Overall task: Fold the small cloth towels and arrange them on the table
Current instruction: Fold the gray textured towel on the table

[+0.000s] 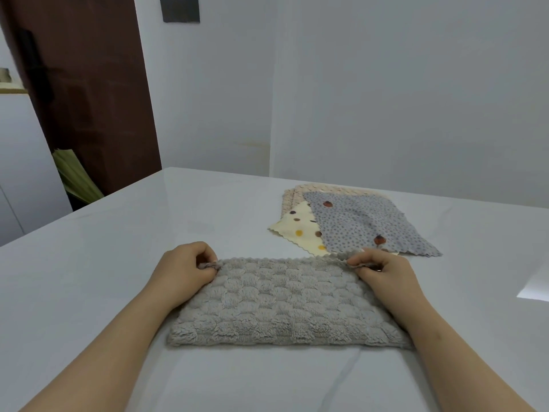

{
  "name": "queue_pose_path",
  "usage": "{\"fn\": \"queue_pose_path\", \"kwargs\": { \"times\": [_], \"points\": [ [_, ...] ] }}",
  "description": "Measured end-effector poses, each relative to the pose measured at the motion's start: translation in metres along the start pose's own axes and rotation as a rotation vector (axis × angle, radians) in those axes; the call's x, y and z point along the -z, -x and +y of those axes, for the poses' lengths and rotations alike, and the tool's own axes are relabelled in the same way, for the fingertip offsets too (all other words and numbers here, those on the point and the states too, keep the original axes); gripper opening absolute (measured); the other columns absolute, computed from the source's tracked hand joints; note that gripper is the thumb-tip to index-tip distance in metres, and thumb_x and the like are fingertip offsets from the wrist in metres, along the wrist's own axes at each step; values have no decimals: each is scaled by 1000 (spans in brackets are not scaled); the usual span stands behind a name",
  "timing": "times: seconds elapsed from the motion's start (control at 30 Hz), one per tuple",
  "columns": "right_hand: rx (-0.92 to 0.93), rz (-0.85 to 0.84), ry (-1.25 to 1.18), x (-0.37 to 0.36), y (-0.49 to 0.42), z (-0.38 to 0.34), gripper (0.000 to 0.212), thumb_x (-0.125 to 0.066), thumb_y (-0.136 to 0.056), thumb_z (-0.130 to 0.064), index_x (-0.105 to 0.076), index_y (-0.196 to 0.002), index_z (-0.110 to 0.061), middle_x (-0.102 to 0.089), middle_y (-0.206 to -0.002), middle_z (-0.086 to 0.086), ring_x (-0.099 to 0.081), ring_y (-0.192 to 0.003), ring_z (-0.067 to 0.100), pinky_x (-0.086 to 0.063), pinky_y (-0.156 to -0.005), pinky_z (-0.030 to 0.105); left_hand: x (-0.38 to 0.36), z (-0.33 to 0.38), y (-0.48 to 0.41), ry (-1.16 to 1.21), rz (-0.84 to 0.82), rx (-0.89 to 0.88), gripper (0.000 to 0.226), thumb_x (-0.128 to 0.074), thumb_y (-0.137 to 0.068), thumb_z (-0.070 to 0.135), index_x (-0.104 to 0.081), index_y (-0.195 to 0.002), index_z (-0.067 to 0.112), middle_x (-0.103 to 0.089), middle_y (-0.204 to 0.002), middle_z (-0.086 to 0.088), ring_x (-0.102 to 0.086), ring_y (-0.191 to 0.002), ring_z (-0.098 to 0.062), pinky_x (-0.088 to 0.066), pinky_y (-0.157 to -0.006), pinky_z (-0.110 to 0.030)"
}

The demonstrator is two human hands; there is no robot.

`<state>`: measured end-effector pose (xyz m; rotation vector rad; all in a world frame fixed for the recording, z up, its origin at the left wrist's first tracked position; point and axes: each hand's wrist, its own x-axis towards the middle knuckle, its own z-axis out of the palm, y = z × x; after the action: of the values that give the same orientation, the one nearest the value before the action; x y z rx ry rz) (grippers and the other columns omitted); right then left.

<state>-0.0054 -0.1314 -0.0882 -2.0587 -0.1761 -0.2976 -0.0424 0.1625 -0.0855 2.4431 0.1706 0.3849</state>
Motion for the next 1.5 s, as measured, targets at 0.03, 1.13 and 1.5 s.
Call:
{"fn": "queue_pose_path", "kwargs": {
  "times": [0.03,1.13,1.5],
  "points": [
    [-12,-8,-4,0,0,0,38,-56,-79,7,-65,-64,-26,-63,-77,-14,-57,-73,4,-41,-63,12,0,0,0,30,19,-6,25,-64,-77,7,-55,-64,27,-59,-68,12,-52,-67,-4,-36,-59,-11],
    [-106,89,282,-9,-18,3,16,-66,-81,-23,-64,-71,-11,-65,-74,3,-54,-71,18,-35,-57,28,-4,-5,-9,77,162,77,20,-62,-76,7,-54,-65,21,-61,-70,3,-55,-70,-15,-36,-58,-13],
    [-31,118,297,-8,-23,7,12,-60,-86,-29,-62,-78,-20,-60,-95,7,-50,-92,19,-30,-68,28,-5,-9,-15,157,203,128,12,-58,-83,10,-54,-74,18,-58,-70,1,-48,-64,-7,-34,-57,-18]
  ]
}}
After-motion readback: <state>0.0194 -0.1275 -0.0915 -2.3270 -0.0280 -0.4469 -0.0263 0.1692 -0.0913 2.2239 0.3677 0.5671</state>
